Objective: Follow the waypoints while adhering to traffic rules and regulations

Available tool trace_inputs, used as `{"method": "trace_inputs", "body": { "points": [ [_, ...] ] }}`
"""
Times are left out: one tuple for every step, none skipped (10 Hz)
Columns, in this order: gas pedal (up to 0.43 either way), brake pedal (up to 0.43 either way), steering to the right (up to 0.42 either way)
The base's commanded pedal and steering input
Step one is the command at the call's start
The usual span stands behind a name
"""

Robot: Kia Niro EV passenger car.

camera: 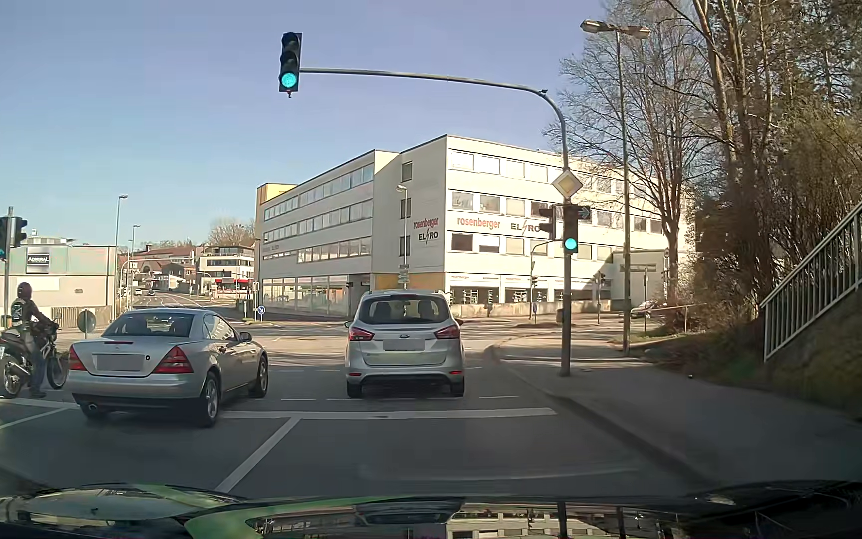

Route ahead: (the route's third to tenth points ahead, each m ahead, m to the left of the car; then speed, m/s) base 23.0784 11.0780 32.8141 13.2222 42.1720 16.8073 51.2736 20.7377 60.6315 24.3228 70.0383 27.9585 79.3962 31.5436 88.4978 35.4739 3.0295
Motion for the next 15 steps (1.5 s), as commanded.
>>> {"method": "trace_inputs", "body": {
  "points": [
    [0.441,0.000,-0.036],
    [0.441,0.000,-0.036],
    [0.441,0.000,-0.036],
    [0.441,0.000,-0.035],
    [0.441,0.000,-0.035],
    [0.441,0.000,-0.035],
    [0.441,0.000,-0.035],
    [0.441,0.000,-0.035],
    [0.441,0.000,-0.035],
    [0.441,0.000,-0.035],
    [0.429,0.000,-0.035],
    [0.429,0.000,-0.035],
    [0.429,0.000,-0.035],
    [0.409,0.000,-0.035],
    [0.398,0.000,-0.035]
  ]
}}
